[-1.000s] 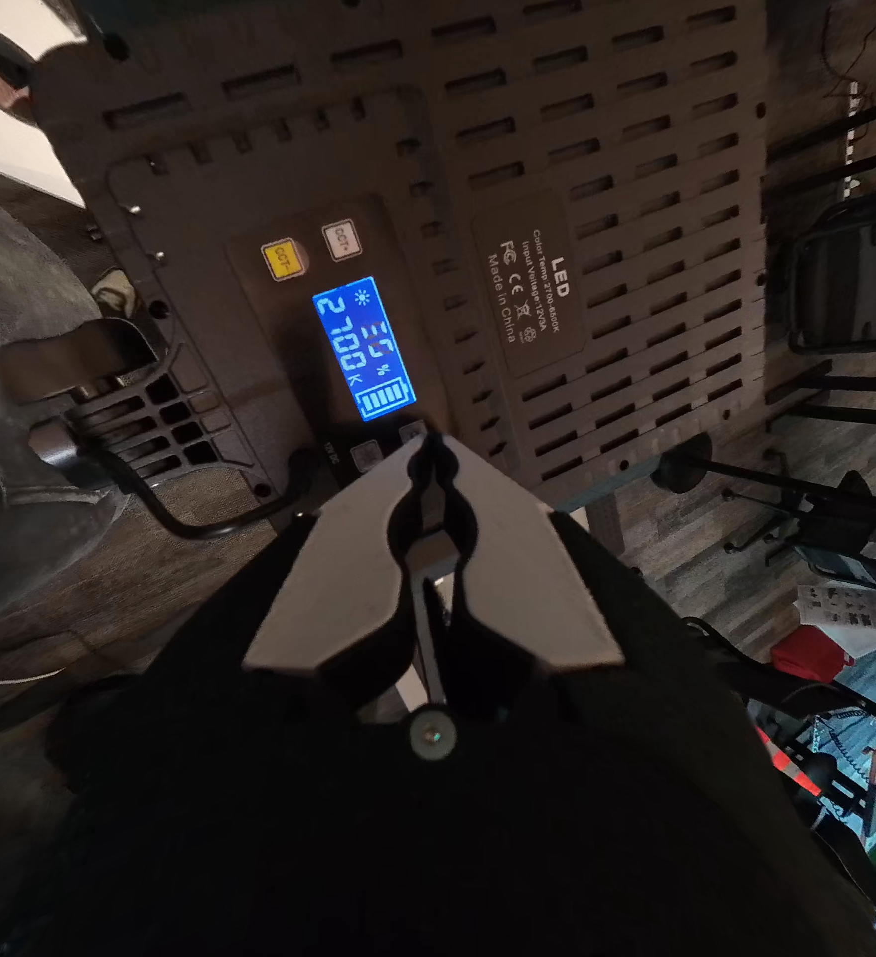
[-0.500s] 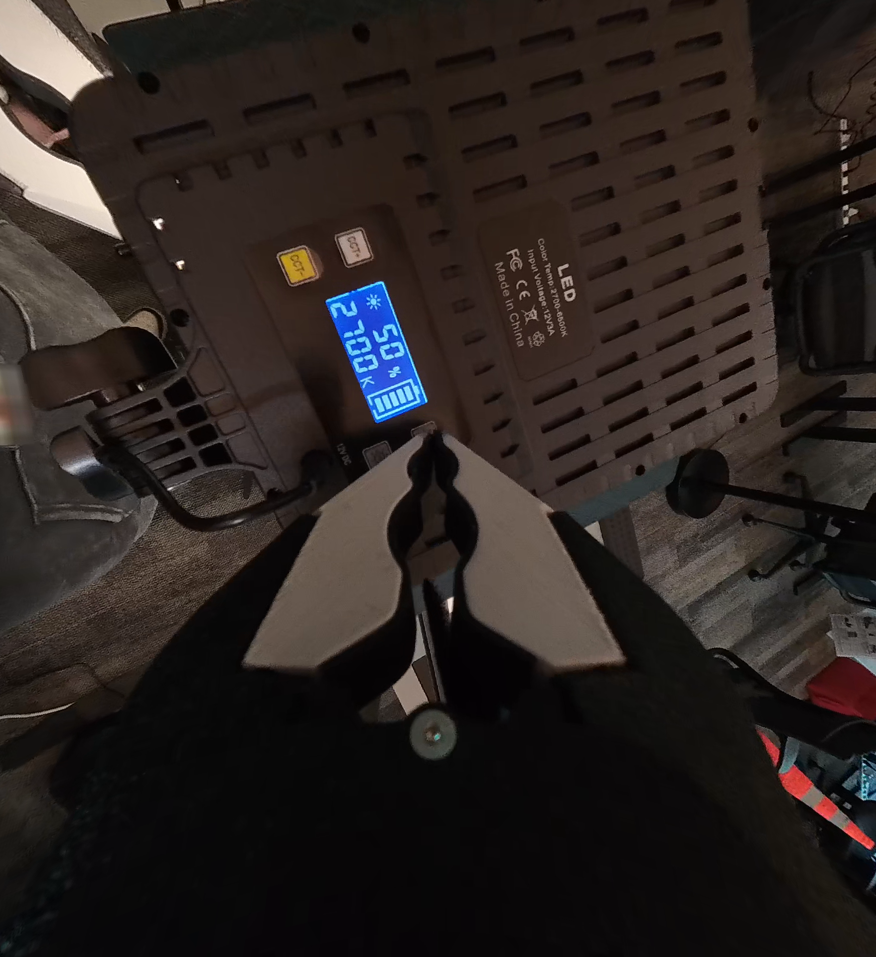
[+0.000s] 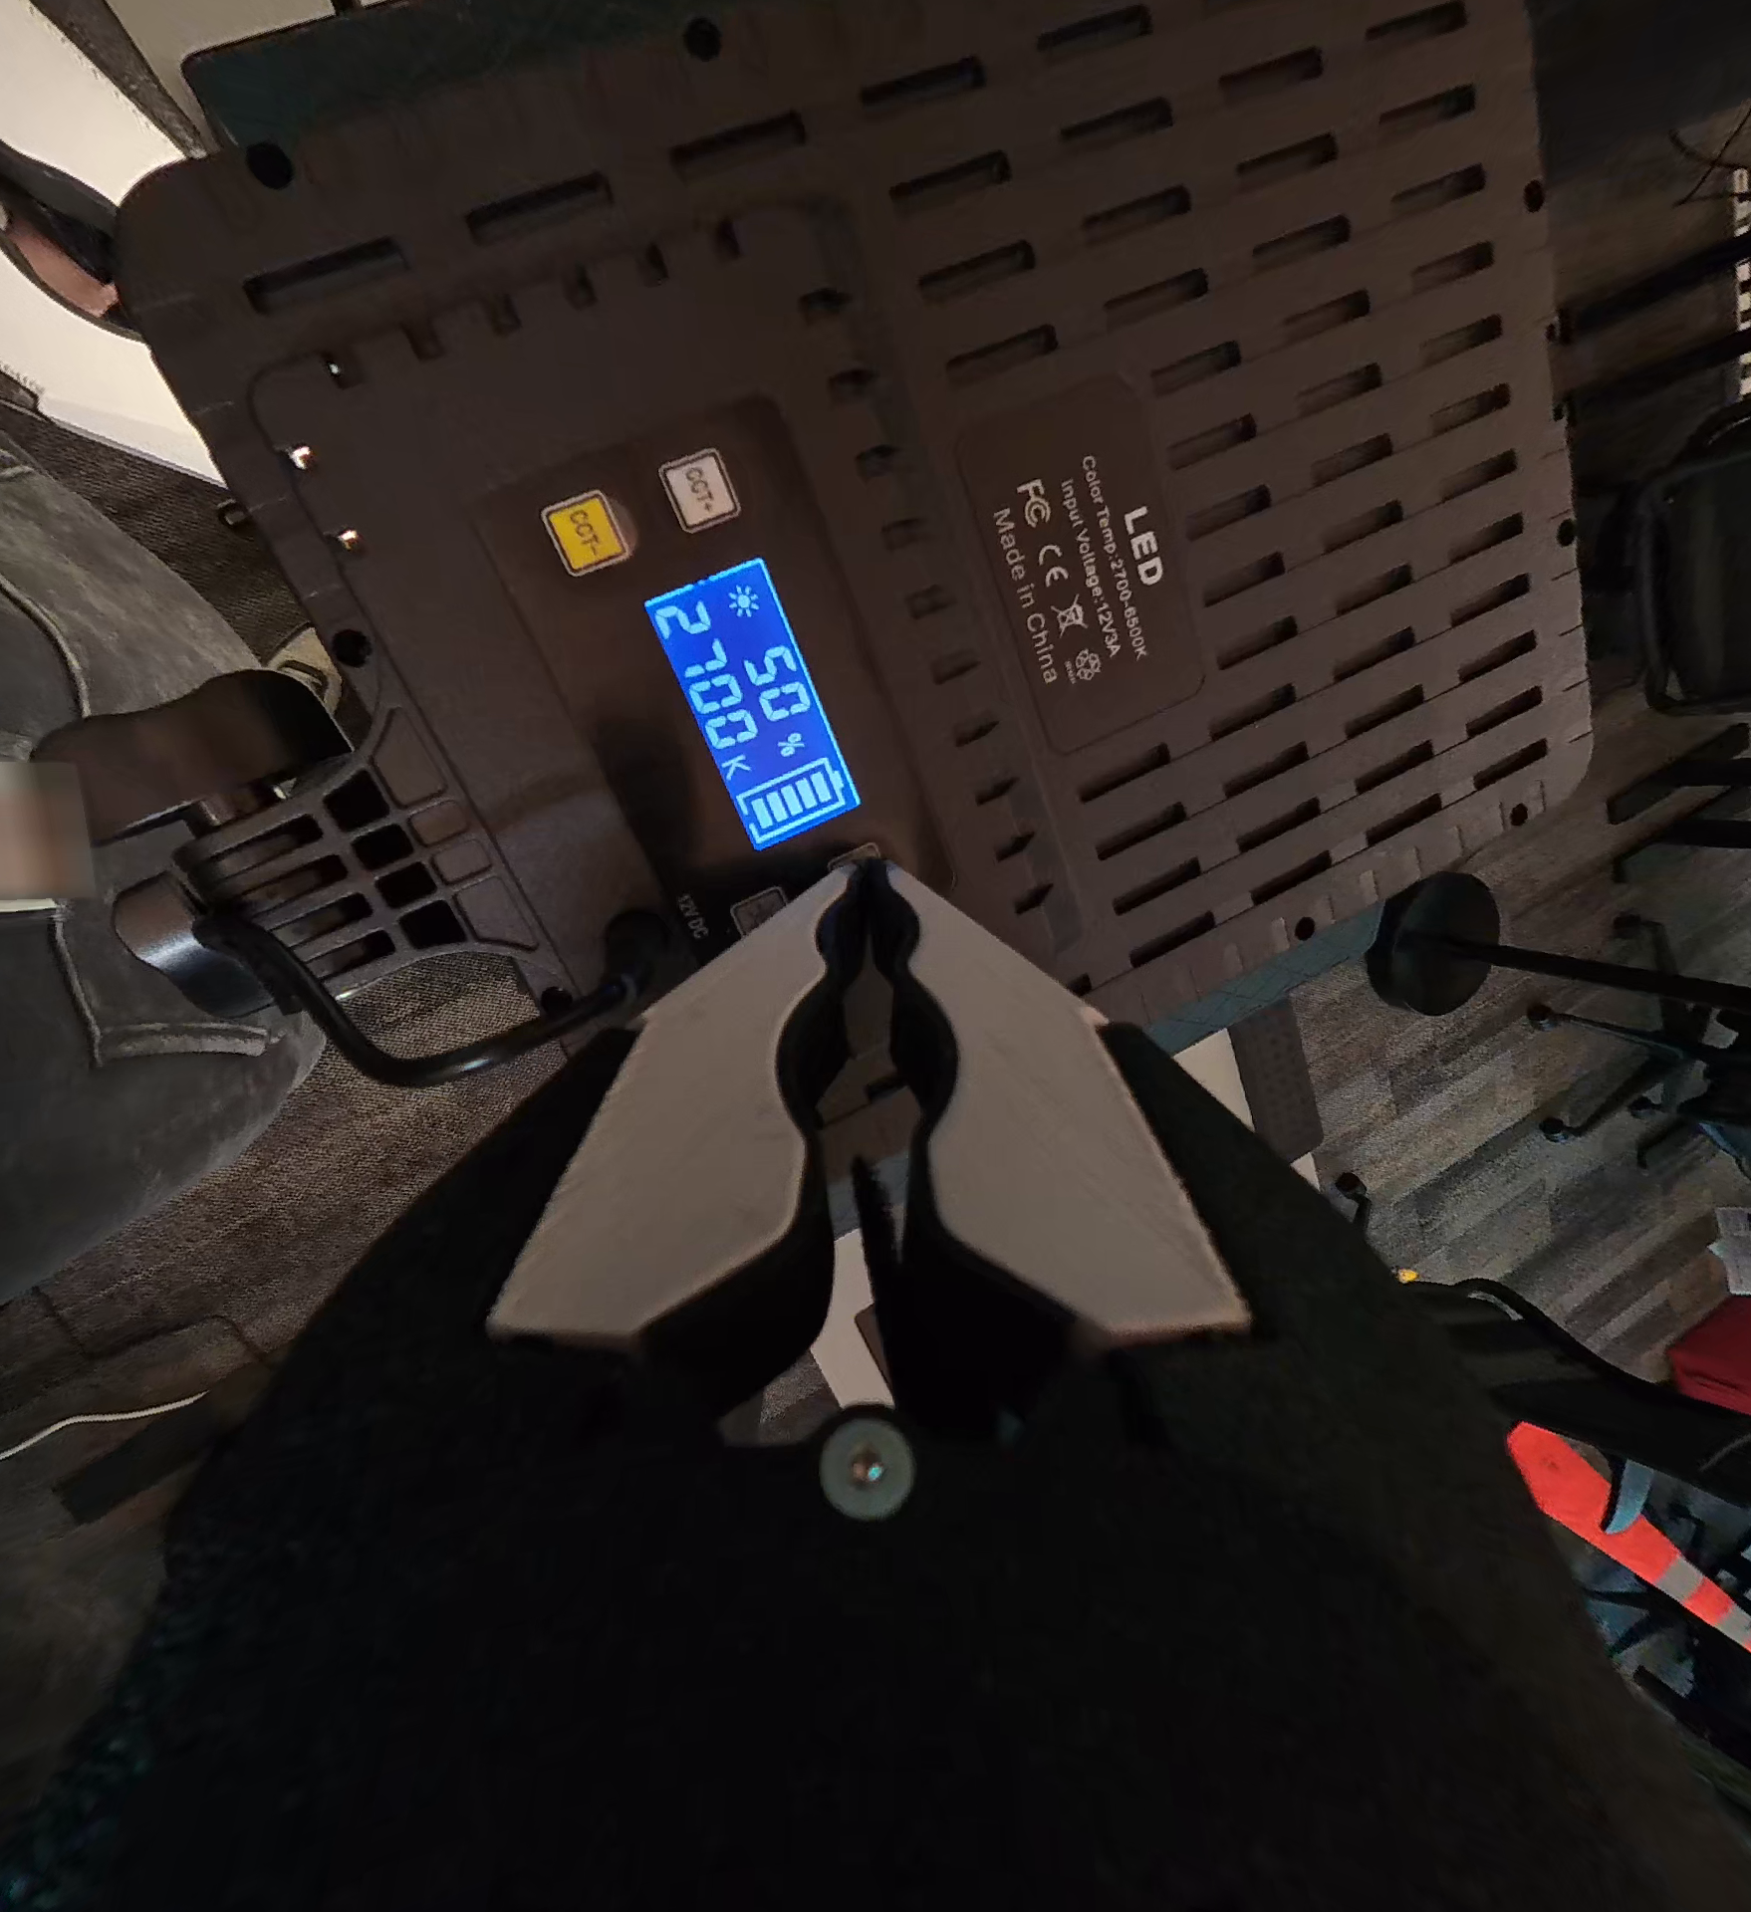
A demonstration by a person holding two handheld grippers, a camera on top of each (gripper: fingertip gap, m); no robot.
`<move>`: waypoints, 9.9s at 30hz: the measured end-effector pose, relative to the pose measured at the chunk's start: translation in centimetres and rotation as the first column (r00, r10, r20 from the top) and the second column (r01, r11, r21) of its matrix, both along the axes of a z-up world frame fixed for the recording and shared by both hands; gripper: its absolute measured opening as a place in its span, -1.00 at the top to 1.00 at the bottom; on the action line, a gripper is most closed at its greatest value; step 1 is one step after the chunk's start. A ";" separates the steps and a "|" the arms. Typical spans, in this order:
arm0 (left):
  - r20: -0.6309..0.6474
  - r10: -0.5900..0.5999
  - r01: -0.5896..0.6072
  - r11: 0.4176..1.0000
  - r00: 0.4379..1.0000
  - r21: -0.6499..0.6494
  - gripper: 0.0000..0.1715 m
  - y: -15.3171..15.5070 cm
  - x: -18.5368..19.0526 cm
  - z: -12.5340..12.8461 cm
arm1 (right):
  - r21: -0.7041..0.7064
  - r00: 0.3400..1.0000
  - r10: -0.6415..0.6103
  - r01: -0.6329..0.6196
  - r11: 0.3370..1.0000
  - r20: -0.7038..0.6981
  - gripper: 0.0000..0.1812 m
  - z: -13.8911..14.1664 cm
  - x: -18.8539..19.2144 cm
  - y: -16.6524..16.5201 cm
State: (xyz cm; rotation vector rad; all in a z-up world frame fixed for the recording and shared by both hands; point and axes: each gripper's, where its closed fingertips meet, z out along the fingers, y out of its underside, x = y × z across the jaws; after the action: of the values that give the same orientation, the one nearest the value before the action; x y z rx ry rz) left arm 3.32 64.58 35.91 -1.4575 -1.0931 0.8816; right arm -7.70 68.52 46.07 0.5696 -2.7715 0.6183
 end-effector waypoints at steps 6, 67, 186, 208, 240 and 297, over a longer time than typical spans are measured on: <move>0.005 -0.010 0.010 1.000 1.000 0.004 0.96 0.1 -0.1 0.1 | -0.017 0.999 0.020 -0.021 1.000 -0.045 1.00 0.4 -0.2 0.2; 0.275 0.080 -0.070 0.997 0.958 -0.045 0.72 -3.8 4.7 -8.8 | -0.052 1.000 0.004 -0.004 0.999 0.012 1.00 0.0 -0.1 0.0; 0.278 0.050 -0.048 0.999 0.959 -0.013 0.73 -2.3 4.0 -8.7 | 0.045 0.970 -0.032 0.022 0.999 0.241 1.00 -0.3 1.6 1.9; 0.295 0.047 -0.045 0.999 0.954 -0.014 0.72 -2.4 3.4 -9.2 | 0.085 0.957 -0.097 0.077 0.993 0.272 1.00 -0.5 1.8 1.4; 0.307 0.054 -0.052 0.999 0.950 -0.017 0.72 -2.5 4.0 -9.4 | 0.127 0.973 -0.082 0.055 0.990 0.217 1.00 -0.2 1.6 1.2; 0.822 0.013 0.359 0.896 0.569 -0.263 1.00 1.2 -4.7 10.2 | -0.636 0.740 0.297 0.221 0.740 0.603 1.00 -17.7 -1.3 11.0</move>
State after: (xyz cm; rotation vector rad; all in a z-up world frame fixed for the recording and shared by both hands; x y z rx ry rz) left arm -1.37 65.79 46.12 -2.4223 -1.4211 0.2347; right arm -8.98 79.47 28.38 0.2430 -2.7609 2.1126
